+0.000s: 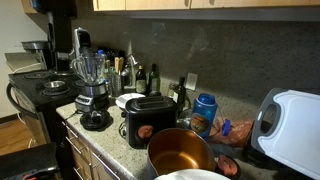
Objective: Put the black lid on the top of the blender
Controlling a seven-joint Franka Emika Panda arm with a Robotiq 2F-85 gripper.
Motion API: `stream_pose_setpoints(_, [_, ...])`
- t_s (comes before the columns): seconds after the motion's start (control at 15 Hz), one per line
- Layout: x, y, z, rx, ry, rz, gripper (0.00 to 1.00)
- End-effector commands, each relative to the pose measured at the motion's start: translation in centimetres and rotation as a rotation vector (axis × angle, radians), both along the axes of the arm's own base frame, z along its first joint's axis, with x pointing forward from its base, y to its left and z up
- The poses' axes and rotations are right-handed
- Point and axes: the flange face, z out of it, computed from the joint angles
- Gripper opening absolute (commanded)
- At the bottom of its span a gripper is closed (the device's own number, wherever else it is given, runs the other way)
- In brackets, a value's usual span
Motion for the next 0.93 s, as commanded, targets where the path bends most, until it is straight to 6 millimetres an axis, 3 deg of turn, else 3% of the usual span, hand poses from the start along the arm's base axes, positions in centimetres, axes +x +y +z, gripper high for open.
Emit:
stream_pose_setpoints(0.0, [2.0,3.0,-1.7,0.006,0.08,0.166,1.0])
stream_pose_setpoints(0.33, [3.9,7.1,-5.6,0.028,0.216,0.419,1.0])
stream_pose_setpoints(0.87, [5.5,11.6,-12.5,0.056,0.372,0.853,1.0])
